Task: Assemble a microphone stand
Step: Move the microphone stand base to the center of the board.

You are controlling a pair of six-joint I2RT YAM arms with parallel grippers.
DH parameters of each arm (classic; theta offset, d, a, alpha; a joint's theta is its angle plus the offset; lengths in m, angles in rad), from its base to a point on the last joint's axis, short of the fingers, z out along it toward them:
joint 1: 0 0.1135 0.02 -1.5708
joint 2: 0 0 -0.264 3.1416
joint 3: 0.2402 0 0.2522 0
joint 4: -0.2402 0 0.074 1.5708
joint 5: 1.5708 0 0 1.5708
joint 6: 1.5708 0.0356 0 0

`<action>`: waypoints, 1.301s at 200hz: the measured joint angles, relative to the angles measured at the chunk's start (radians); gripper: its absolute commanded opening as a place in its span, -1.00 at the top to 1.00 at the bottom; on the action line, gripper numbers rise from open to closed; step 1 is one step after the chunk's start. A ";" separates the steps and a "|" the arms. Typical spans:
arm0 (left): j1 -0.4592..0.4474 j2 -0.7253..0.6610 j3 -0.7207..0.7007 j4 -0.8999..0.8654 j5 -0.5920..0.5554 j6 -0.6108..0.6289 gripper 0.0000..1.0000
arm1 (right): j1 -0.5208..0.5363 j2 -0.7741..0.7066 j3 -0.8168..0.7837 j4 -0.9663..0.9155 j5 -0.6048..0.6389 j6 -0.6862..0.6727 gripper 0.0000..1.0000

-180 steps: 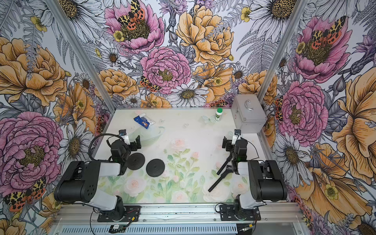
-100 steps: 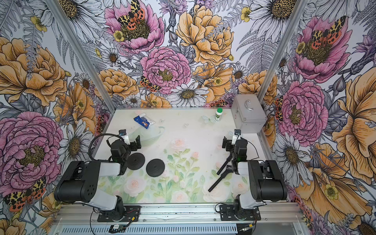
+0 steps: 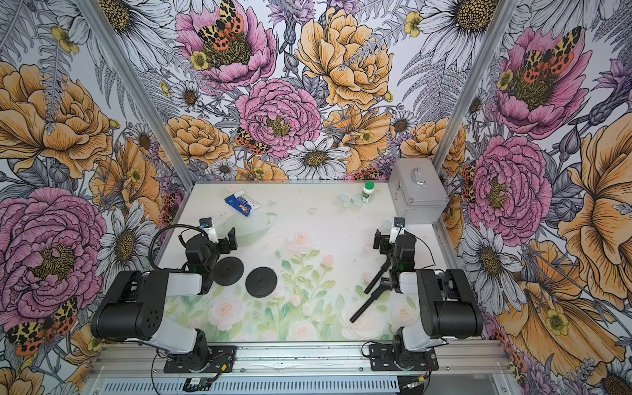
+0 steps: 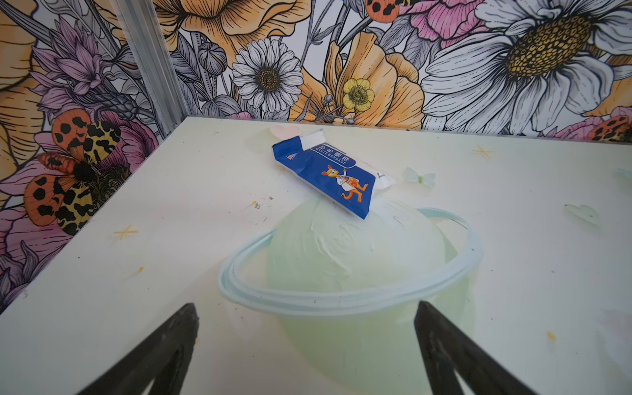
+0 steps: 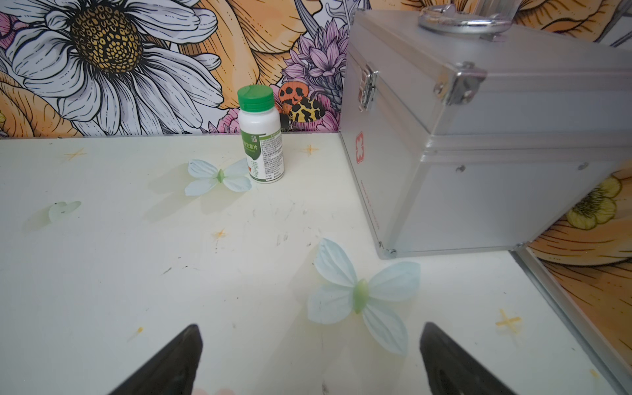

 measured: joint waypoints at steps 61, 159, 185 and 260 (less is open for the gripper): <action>0.006 -0.003 0.106 -0.158 0.006 0.005 -0.97 | -0.001 0.000 0.002 -0.003 0.000 0.001 -0.99; -0.206 -0.227 0.373 -0.608 -0.036 0.127 -0.97 | -0.001 -0.370 0.219 -0.426 0.069 0.066 -0.99; -0.203 -0.315 0.431 -0.699 0.016 0.093 -0.97 | -0.001 -0.366 0.322 -0.525 0.142 0.188 -1.00; -0.104 -0.434 0.537 -0.938 0.182 -0.083 -0.97 | 0.075 -0.249 0.294 -0.665 0.151 0.331 -0.93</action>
